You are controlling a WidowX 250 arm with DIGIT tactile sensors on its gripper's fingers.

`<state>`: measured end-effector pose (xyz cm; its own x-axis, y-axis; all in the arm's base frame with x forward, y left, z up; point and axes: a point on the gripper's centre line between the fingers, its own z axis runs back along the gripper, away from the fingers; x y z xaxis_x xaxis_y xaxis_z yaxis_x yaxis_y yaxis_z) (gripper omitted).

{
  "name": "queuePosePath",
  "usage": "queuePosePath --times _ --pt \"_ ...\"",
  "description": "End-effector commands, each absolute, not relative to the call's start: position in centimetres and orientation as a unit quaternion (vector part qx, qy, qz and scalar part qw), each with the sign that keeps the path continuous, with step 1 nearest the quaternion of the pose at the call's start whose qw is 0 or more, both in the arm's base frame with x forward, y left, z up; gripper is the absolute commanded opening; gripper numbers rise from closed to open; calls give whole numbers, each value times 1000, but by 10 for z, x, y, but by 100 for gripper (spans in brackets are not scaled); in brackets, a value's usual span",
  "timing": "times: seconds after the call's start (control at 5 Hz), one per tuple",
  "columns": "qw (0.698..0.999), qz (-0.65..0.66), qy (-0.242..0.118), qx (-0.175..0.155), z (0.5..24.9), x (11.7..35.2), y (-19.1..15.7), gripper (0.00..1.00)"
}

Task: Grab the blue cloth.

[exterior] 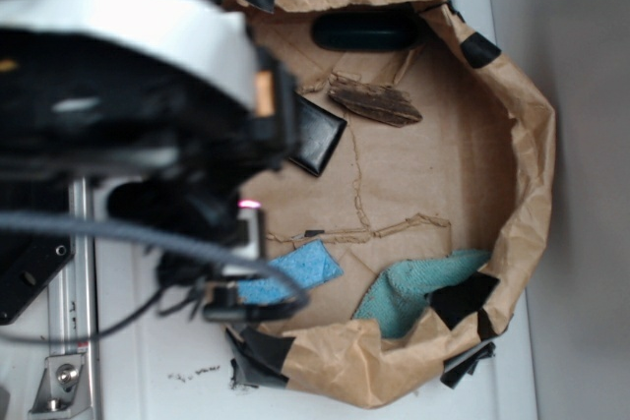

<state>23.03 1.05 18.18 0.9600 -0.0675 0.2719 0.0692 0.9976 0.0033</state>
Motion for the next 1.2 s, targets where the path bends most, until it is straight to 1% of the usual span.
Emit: queuePosePath --times 0.0,0.2,0.4,0.6,0.8,1.0 --pt "978 -143 -154 17 123 284 7 100" --pt "964 -213 -158 6 102 281 -14 100" --pt "959 -238 -157 0 89 281 -29 100" --pt "951 -263 -161 2 70 290 -48 100" --pt "942 -286 -173 -5 56 302 -63 100" --pt "923 -337 -182 -36 43 304 -82 100"
